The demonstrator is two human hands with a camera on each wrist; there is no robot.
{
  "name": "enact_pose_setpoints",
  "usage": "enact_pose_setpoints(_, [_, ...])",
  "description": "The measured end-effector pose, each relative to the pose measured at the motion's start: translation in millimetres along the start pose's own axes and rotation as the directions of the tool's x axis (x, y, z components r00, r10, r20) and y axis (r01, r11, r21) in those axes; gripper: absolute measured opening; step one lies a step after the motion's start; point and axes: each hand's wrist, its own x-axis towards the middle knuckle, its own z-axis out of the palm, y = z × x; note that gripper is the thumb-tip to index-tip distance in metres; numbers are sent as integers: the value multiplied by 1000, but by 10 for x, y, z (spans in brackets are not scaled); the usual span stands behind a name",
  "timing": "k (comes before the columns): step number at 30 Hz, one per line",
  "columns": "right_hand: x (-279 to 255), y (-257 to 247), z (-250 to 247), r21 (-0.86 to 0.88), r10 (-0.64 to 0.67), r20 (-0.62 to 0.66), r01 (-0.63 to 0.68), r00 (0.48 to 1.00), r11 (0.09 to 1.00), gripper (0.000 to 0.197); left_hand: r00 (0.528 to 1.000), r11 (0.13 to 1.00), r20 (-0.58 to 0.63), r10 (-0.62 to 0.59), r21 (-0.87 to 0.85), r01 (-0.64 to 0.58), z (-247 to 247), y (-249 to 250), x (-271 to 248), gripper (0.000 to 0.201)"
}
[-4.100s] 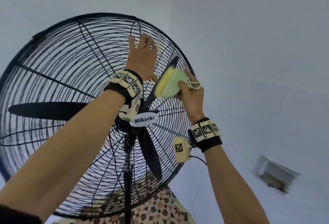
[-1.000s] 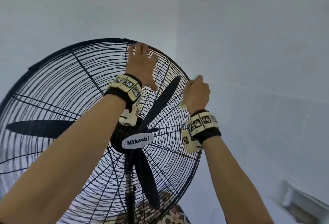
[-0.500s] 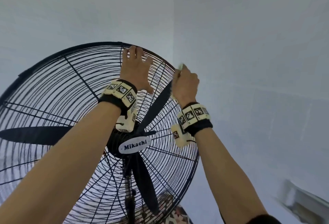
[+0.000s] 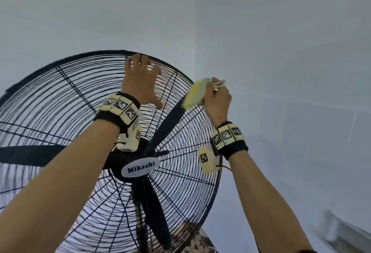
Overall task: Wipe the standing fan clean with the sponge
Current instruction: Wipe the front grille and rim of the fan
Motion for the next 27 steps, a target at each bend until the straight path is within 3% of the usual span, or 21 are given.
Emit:
enact_pose_setpoints(2, [8,-74,79,246,-6,115,-23,993,969,39,1000,1000,-20,2,-24,-3,12,22,-2,115])
enact_pose_setpoints(3, [12,-39,131,269,10,140,-48,990,962,37,1000,999,-25,0,-32,-1,17,16,-6,114])
enact_pose_setpoints(6, [36,185,110,-55,5,54,-3,999,999,42,1000,999,-20,-14,-49,13,27,-32,-3,112])
enact_pose_setpoints(9, [96,373,-120,-298,18,93,11,995,955,39,1000,1000,8,-23,-6,23,12,-7,17,106])
enact_pose_setpoints(11, [179,308,-182,-212,-8,120,34,993,977,36,999,999,-19,-27,32,27,0,65,35,93])
enact_pose_setpoints(13, [322,112,-148,38,-20,97,16,995,999,30,995,999,-103,-3,52,8,-8,153,74,82])
enact_pose_setpoints(16, [630,-109,68,254,15,116,-44,993,966,28,980,990,-189,68,136,-42,-11,243,210,77])
enact_pose_setpoints(18, [773,-100,182,191,29,140,-56,990,980,35,993,987,-95,73,150,-58,42,251,332,82])
enact_pose_setpoints(20, [882,133,163,-100,49,182,-31,982,994,31,999,992,14,39,119,-41,143,219,424,92])
enact_pose_setpoints(22, [948,460,50,-429,123,208,-23,970,903,34,999,993,47,21,113,-26,172,200,491,100])
enact_pose_setpoints(23, [954,565,-21,-484,164,196,-50,967,874,37,998,994,56,17,111,-23,153,201,519,103])
enact_pose_setpoints(25, [956,528,-68,-395,157,184,-74,970,916,38,996,995,85,1,100,-9,93,211,565,107])
enact_pose_setpoints(27, [983,235,15,-154,120,197,-90,973,984,39,995,994,102,-7,105,-4,65,236,575,108])
